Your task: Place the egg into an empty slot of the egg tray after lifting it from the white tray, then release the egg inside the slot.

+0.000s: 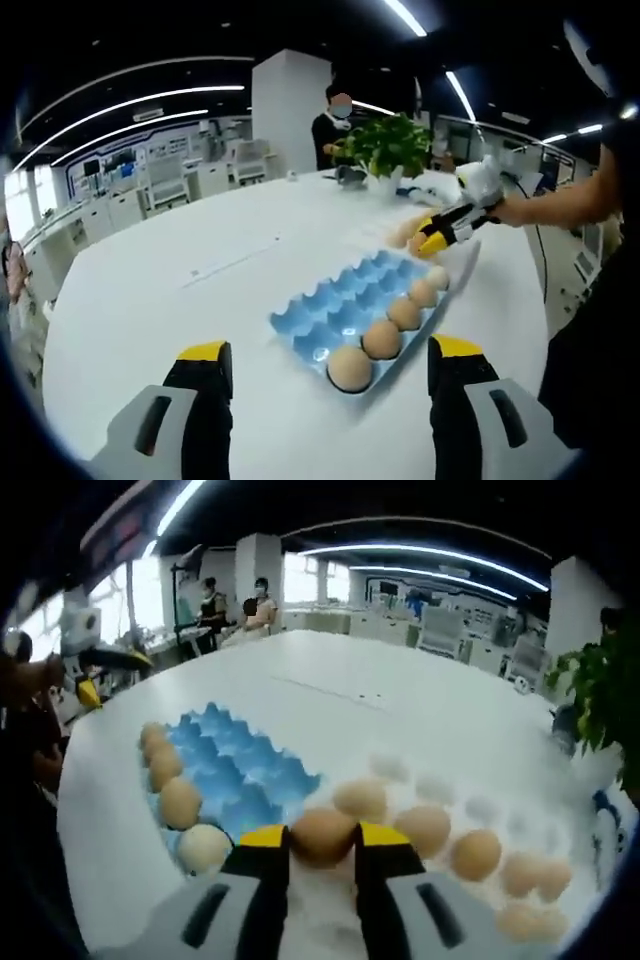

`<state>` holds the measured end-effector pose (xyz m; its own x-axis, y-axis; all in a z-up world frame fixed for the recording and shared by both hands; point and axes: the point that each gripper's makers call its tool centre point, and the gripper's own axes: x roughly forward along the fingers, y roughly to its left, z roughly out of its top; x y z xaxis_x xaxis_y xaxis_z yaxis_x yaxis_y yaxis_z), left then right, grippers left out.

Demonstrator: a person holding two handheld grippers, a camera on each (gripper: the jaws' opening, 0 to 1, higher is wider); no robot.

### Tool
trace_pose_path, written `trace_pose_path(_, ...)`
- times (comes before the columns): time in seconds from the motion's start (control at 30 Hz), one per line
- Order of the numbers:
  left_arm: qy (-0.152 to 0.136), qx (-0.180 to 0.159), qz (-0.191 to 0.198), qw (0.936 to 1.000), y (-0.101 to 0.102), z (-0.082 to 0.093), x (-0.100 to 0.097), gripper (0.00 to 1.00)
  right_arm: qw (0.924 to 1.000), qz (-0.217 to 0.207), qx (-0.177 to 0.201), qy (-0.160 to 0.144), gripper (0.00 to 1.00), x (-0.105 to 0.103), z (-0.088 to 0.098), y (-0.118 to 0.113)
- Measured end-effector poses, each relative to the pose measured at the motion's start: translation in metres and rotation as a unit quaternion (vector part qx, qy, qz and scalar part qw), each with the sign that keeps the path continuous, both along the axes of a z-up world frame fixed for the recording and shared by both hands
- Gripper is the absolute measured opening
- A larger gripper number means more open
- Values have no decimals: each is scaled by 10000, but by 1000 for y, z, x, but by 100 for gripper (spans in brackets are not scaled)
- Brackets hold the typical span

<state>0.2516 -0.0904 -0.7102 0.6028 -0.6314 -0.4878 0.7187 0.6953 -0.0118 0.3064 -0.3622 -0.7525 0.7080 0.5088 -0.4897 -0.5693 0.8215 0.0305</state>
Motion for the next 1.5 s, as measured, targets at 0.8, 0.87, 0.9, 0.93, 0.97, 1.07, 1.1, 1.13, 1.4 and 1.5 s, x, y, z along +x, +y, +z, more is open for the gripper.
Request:
trace_pose_path(0.8,91,-13,-156,9998,2,-7,0,88,9835,1473,921,-504,25,-2,30,209)
trace_pose_path(0.87,74,-21,-164,9998,2,-6,1,88,9833,1485,942,-471,25,4,27,217)
trace_pose_path(0.9,76,-31,-165,9998,2,-6,1,88,9834,1475,941,-486,25,6,26,220)
trace_pose_path(0.93,77,-36,-157,9998,2,-6,1,87,9832,1492,932,-489,25,8,25,222)
trace_pose_path(0.97,71,-34,-144,9999,3,-6,2,87,9838,1493,872,-472,25,10,23,225)
trace_pose_path(1.07,59,-24,-126,9999,4,-6,2,87,9833,1559,855,-380,25,12,17,230)
trace_pose_path(1.1,58,-31,-116,9999,4,-6,3,87,9831,1579,832,-405,25,12,16,232)
trace_pose_path(1.13,58,-37,-113,9999,4,-6,3,87,9821,1678,754,-396,25,10,13,235)
trace_pose_path(1.4,73,-26,-125,9999,3,-7,5,86,9807,1831,617,-296,25,7,2,244)
trace_pose_path(1.5,68,-5,-156,9999,3,-7,5,86,9820,1788,563,-228,25,9,-3,244)
